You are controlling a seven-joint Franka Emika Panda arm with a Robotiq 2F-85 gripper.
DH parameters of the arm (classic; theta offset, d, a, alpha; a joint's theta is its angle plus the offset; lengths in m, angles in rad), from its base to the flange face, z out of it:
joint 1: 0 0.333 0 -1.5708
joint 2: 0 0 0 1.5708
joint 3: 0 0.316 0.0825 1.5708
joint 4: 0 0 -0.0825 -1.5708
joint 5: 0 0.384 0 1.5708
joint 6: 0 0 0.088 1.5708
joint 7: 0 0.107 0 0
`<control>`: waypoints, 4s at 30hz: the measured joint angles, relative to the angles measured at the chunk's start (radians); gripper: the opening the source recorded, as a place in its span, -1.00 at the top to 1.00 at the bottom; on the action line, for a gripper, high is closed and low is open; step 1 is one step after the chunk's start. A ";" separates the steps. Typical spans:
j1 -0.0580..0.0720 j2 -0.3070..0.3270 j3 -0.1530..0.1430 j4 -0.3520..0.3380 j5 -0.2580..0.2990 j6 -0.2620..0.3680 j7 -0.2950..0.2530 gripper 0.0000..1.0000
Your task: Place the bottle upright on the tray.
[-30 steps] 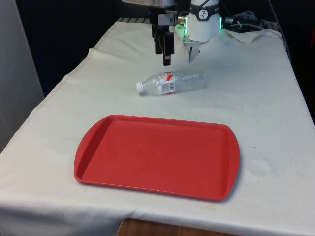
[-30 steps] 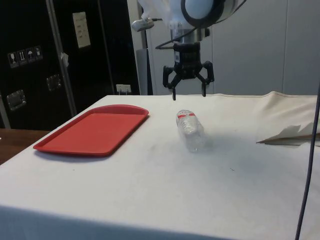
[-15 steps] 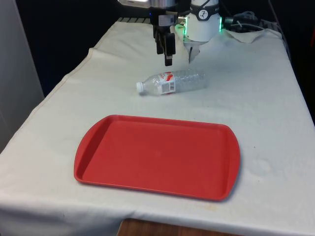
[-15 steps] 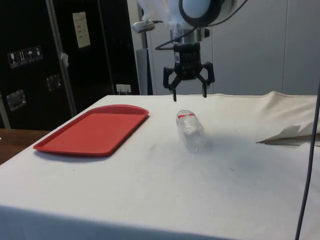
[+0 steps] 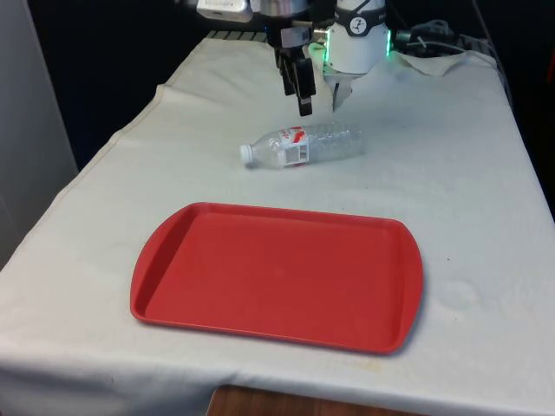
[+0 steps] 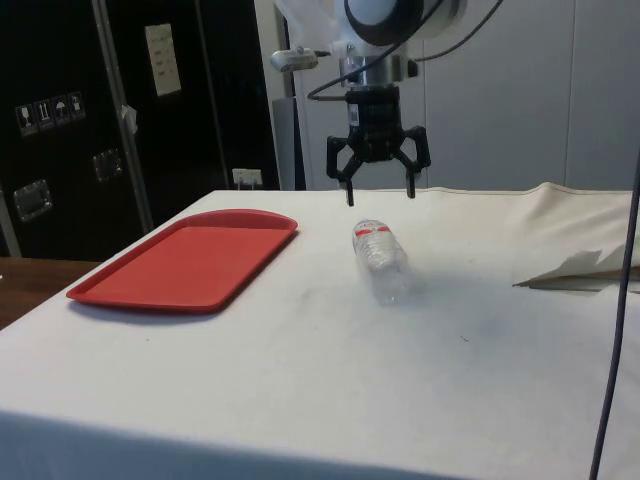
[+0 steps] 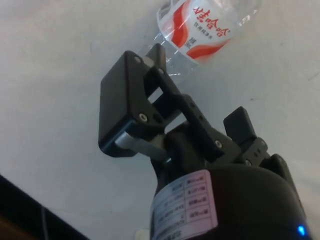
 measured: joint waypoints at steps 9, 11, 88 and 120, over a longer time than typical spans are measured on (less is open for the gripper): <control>0.000 0.010 0.000 0.020 0.060 -0.046 -0.055 -1.00; 0.000 0.013 0.000 0.024 0.068 -0.053 -0.062 -1.00; -0.008 0.145 -0.033 0.194 0.358 -0.416 -0.417 -1.00; -0.023 0.296 -0.123 0.307 0.374 -0.434 -0.641 -1.00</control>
